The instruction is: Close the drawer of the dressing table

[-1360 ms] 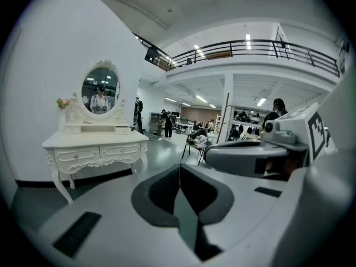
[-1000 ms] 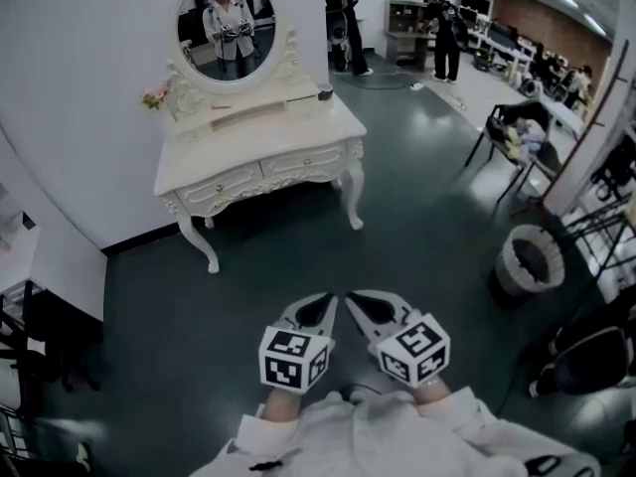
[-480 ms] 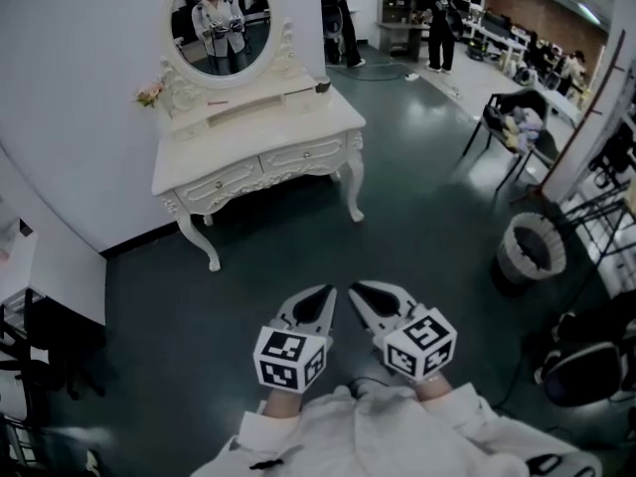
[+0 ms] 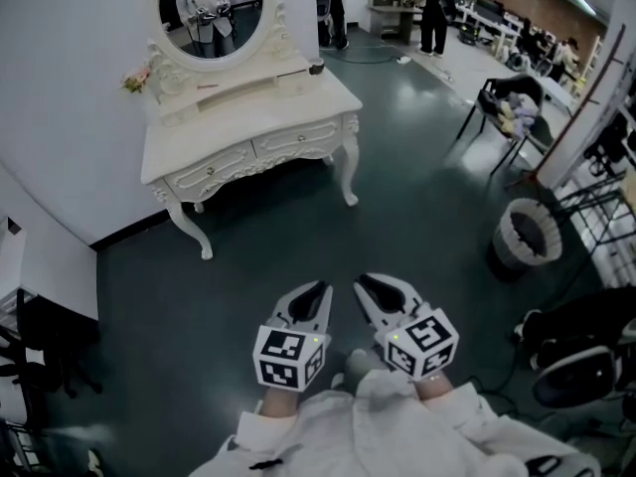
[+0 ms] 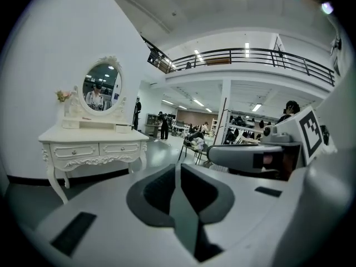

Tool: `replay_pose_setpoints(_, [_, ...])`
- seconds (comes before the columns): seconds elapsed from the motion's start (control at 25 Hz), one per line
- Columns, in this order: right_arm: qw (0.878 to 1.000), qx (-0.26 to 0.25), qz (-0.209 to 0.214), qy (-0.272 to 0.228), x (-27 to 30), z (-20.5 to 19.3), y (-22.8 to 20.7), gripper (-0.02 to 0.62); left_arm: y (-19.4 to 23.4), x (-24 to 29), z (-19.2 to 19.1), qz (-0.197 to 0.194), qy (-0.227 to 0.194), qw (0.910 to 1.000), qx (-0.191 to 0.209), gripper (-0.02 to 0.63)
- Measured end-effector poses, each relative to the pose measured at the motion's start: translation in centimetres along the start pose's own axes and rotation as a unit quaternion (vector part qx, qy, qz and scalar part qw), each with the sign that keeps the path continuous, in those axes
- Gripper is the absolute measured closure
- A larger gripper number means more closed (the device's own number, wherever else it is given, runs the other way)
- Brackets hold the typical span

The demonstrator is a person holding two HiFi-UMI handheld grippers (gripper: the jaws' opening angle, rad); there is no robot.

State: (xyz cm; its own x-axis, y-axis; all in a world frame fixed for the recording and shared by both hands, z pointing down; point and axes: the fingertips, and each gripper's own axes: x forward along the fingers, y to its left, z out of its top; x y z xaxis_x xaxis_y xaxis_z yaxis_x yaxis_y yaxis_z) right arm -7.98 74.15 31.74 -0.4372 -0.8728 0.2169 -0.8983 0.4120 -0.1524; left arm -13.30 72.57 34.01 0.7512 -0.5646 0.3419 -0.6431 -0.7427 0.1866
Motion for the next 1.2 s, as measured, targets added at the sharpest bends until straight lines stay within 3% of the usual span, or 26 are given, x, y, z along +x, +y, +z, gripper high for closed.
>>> replay_pose_setpoints(0.12, [1.0,0.001,0.002,0.006,0.7,-0.1,-0.5,0.495,0.6,0.3,-0.3,0.006,0.005,1.0,-0.005,0.586])
replay_pose_setpoints(0.44, [1.0,0.008,0.014,0.015,4.8,0.0,-3.5,0.489,4.2,3.4,0.5,0.035,0.015,0.9992,-0.012,0.482])
replay_pose_setpoints(1.2, [0.998,-0.011,0.064,0.013,22.3,7.6,-17.0,0.489,17.0,19.6,11.0,0.058,0.002,0.9983,0.002,0.476])
